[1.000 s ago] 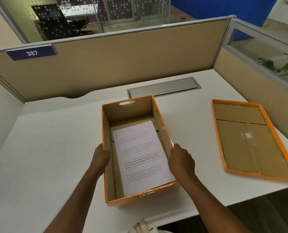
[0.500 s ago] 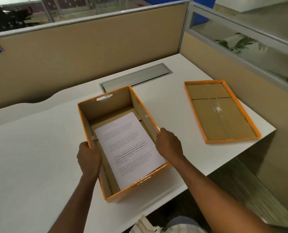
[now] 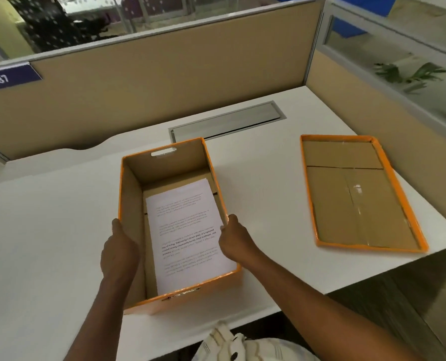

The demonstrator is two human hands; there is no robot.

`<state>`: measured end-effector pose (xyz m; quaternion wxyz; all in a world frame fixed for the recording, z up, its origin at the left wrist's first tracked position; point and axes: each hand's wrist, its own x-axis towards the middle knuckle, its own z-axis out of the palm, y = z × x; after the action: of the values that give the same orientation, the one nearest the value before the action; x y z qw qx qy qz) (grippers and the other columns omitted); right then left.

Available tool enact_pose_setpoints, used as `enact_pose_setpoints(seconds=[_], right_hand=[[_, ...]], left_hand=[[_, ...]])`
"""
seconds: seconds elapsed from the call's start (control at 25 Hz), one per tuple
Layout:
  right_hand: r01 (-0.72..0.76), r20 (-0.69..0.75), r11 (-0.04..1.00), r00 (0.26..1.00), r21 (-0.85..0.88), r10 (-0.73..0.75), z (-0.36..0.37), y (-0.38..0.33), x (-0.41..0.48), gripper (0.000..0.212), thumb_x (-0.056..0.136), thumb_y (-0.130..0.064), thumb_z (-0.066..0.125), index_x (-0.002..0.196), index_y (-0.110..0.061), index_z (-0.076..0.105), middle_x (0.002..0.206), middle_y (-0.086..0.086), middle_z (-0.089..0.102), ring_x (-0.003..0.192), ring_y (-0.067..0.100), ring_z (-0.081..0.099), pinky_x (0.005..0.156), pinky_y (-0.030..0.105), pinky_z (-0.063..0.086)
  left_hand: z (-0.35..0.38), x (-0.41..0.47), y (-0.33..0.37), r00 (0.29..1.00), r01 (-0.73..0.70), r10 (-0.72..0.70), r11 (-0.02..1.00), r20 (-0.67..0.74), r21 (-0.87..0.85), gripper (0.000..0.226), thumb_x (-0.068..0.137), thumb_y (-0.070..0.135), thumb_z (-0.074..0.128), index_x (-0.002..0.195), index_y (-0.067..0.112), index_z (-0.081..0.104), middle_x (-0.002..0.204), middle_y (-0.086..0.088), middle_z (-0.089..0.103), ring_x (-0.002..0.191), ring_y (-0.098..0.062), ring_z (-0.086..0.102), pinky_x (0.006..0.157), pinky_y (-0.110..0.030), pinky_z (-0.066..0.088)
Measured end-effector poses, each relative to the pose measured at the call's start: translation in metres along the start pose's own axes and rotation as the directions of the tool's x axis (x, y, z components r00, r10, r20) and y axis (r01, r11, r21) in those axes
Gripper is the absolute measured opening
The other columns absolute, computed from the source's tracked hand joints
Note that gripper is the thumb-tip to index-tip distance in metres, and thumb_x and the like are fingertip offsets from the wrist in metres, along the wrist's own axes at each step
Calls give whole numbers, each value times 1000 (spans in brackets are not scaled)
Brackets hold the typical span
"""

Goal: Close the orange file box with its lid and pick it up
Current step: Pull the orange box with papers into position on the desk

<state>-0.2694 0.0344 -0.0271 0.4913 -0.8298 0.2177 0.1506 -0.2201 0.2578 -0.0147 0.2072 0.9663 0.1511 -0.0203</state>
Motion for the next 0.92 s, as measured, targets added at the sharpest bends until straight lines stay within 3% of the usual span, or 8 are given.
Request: enact_pose_setpoints(seconds=[0.12, 0.24, 0.44, 0.6, 0.84, 0.92], right_hand=[[30, 131, 999, 991, 39, -35, 10, -1, -8, 23, 90, -4, 43, 112, -10, 39, 125, 12, 53, 98, 18, 53, 74, 24, 43], [54, 150, 996, 987, 71, -64, 27, -3, -16, 24, 89, -3, 44, 111, -12, 39, 123, 8, 53, 94, 15, 50, 74, 26, 43], [34, 44, 997, 998, 71, -37, 36, -6, -18, 37, 90, 0, 43, 125, -12, 35, 127, 8, 54, 107, 24, 58, 80, 31, 51], [44, -5, 997, 999, 59, -44, 36, 4, -20, 37, 92, -6, 44, 127, -15, 34, 124, 7, 56, 103, 22, 60, 78, 30, 53], [44, -54, 999, 998, 28, -42, 38, 5, -20, 38, 93, -10, 45, 130, -13, 33, 124, 9, 57, 104, 24, 61, 82, 34, 56], [52, -45, 998, 998, 34, -50, 37, 6, -20, 40, 96, -18, 44, 133, -12, 31, 128, 11, 56, 108, 24, 60, 84, 35, 56]], left_hand=[[-10, -2, -14, 999, 32, -31, 999, -36, 10, 50, 91, -3, 42, 141, 3, 36, 108, -30, 65, 85, -48, 61, 70, -49, 48], [-20, -5, -24, 993, 98, -97, 995, -62, 14, 53, 94, 0, 40, 146, 5, 34, 120, -31, 62, 101, -52, 59, 83, -53, 48], [-14, -6, -30, 993, 63, -65, 998, -96, -20, 53, 93, -2, 41, 145, 6, 34, 112, -30, 66, 81, -45, 62, 68, -42, 45], [-7, -7, -33, 996, 43, -45, 999, -78, -18, 58, 92, -3, 44, 148, 6, 30, 109, -28, 68, 68, -33, 60, 63, -38, 47], [-4, -7, -36, 997, 44, -46, 999, -62, -26, 61, 92, -3, 47, 148, 6, 26, 116, -28, 65, 86, -43, 68, 67, -44, 54], [-6, -8, -30, 995, 57, -55, 998, -79, 21, 63, 92, 2, 50, 149, 3, 24, 121, -30, 62, 97, -46, 64, 76, -49, 54]])
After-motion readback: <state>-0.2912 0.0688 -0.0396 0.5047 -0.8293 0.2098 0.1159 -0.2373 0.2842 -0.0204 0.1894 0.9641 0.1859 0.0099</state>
